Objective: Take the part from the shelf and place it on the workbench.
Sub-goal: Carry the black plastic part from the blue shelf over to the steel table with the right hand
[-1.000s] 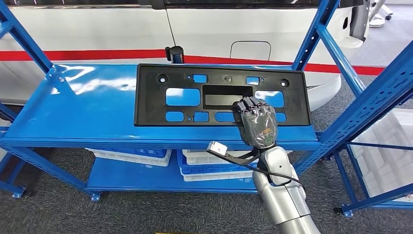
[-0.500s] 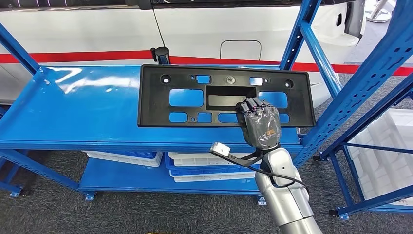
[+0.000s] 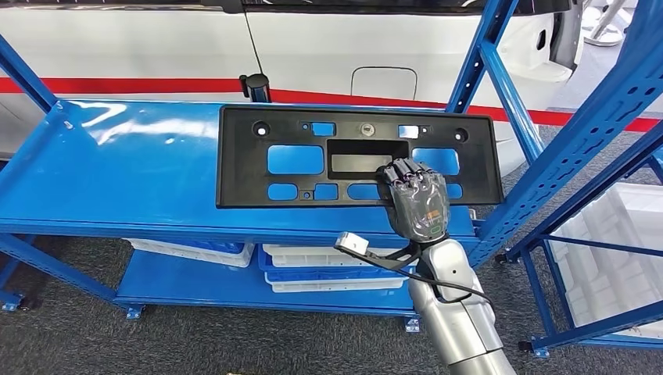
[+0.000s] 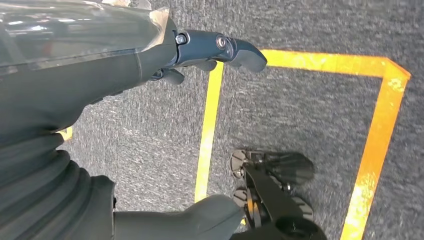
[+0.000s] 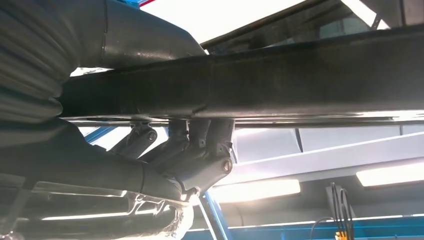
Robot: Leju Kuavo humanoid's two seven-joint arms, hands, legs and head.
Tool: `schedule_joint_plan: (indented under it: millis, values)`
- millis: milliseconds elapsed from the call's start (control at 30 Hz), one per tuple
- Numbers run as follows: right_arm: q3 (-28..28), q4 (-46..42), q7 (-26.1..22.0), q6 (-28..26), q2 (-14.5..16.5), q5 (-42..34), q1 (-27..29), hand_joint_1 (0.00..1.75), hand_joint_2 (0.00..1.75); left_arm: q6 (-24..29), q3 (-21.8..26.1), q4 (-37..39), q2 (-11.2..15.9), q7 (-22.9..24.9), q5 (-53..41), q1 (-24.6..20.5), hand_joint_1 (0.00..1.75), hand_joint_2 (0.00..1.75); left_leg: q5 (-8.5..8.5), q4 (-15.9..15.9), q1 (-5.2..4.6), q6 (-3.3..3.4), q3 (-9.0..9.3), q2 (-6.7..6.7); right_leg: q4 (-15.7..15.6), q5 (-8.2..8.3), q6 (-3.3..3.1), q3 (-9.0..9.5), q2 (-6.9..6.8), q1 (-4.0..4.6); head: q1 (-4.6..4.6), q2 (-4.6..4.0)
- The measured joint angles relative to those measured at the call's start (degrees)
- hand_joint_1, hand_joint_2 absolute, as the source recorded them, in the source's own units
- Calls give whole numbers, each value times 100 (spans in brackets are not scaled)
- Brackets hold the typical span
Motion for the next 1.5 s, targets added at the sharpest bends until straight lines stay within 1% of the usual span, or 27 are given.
schedule_joint_plan:
  millis: [300,367,433,500,567,600,633,667,733,767,800,833,867,933,967,1033,1067,1100,1133,1167,1200,1267,1300,1333,1433,1467,1500]
  values:
    - [13,4,-15,-5,-22,-73,-5,175,175,33,76,0,-2,4,36,-1,0,175,-19,32,-40,58,-10,-2,-10,9,16,4,0,-35,0,0]
    - [14,4,-15,-7,-26,-81,-5,175,175,41,84,0,-2,3,38,-2,0,175,-2,27,-43,94,-6,0,-16,28,45,8,1,-39,-1,0]
    - [14,4,-15,-11,-35,-92,-4,175,175,45,88,0,-10,2,38,-5,0,175,61,-43,-1,149,17,24,47,-23,79,-26,0,-36,3,1]
    - [14,6,-20,-23,-53,-102,-6,175,175,46,92,0,-19,2,38,-10,0,175,119,-112,55,188,26,55,450,-278,89,-198,-2,-52,14,1]
    - [15,16,-27,-34,-68,-117,3,175,175,45,97,0,-22,2,38,-11,0,175,142,-118,83,182,-3,69,1195,-624,116,-493,-2,-114,21,1]
    - [15,23,-34,-36,-75,-127,15,175,175,43,100,0,-26,2,38,-10,0,175,153,-117,101,164,-20,74,1485,-726,158,-598,-3,-156,21,0]
    - [15,31,-44,-36,-80,-136,28,175,175,42,102,0,-31,2,38,-10,0,175,166,-115,124,143,-35,77,1574,-735,226,-607,-7,-200,21,0]
    - [16,35,-57,-36,-86,-143,36,175,175,40,104,0,-35,2,38,-10,0,175,178,-111,153,118,-46,78,1422,-648,316,-499,-17,-245,21,0]
    - [42,37,-88,-35,-91,-157,40,175,175,38,107,0,-37,2,38,-14,0,175,194,-91,206,46,-67,74,584,-365,505,-26,-71,-333,26,1]
    - [70,36,-108,-33,-87,-173,40,175,175,38,108,0,-35,1,37,-18,0,175,205,-80,216,-2,-82,61,224,-252,539,185,-77,-335,31,1]
    - [106,32,-137,-25,-83,-205,43,175,175,37,109,0,-32,-2,34,-22,0,175,220,-67,217,-53,-96,40,-12,-195,537,304,-81,-336,33,1]
    - [144,26,-191,10,-77,-275,47,175,175,31,109,0,-30,-5,32,-24,0,175,244,-63,217,-102,-109,11,-88,-194,499,330,-74,-321,34,1]
    - [188,13,-294,103,-77,-415,52,175,175,21,109,0,-34,-9,29,-23,0,175,274,-73,223,-155,-116,-16,-73,-174,435,308,-56,-297,33,1]
    - [303,-40,-648,535,-84,-993,57,175,175,-6,109,1,-37,-14,27,-10,0,175,251,-64,251,-244,-144,-41,-105,-138,292,281,-65,-316,25,1]
    - [373,-77,-854,829,-93,-1347,61,175,175,-17,109,2,-37,-14,27,-2,0,175,132,31,261,-276,-187,-38,-119,-98,211,272,-67,-322,20,0]
    - [531,-153,-1180,1317,-121,-1867,94,175,175,-27,109,2,-31,-16,28,5,0,175,-321,584,274,-312,-387,-28,-130,-17,90,216,-67,-315,4,0]
    - [612,-186,-1269,1449,-136,-1975,122,175,175,-30,109,2,-26,-17,29,5,0,175,-561,984,277,-325,-519,-27,-126,14,57,170,-63,-299,2,0]
    - [695,-212,-1325,1523,-147,-2022,157,175,175,-30,109,2,-21,-19,29,5,0,175,-721,1329,277,-333,-618,-28,-120,41,39,127,-56,-280,1,1]
    - [767,-232,-1351,1551,-156,-2038,192,175,175,-30,109,2,-17,-20,30,4,0,175,-776,1514,276,-330,-638,-28,-110,64,31,90,-47,-263,0,1]
    - [821,-249,-1362,1566,-165,-2044,218,175,175,-30,109,2,-14,-22,30,4,0,175,-720,1474,275,-317,-548,-28,-98,82,31,60,-39,-250,0,1]
    - [856,-262,-1366,1571,-174,-2049,236,175,175,-30,109,2,-11,-23,30,3,0,175,-584,1213,274,-296,-351,-30,-84,95,35,36,-31,-241,0,1]
    - [888,-306,-1364,1571,-196,-2055,244,175,175,-30,109,2,-3,-25,30,-2,0,175,-336,412,263,-245,167,-61,-56,117,62,-2,-18,-224,1,0]
    - [900,-329,-1363,1571,-206,-2057,241,175,175,-30,109,2,1,-26,30,-5,0,175,-273,120,251,-219,343,-83,-49,136,91,-19,-13,-216,5,1]
    - [917,-350,-1362,1571,-216,-2060,237,175,175,-30,109,2,3,-27,30,-7,0,175,-258,-47,231,-199,432,-101,-45,159,126,-33,-9,-212,8,1]
    - [976,-390,-1403,1668,-243,-2158,234,175,175,-30,109,3,2,-28,30,-13,0,175,-179,-127,193,-103,397,-76,-43,214,251,-86,4,-226,13,1]
    - [996,-405,-1460,1789,-257,-2269,231,175,175,-30,109,4,1,-28,30,-17,0,175,-128,-155,198,-51,368,-55,24,148,263,-136,4,-229,18,1]
    - [1029,-426,-1547,1966,-278,-2421,228,175,175,-28,110,4,1,-28,30,-19,0,175,-70,-184,206,0,328,-30,210,-5,248,-223,1,-229,21,1]
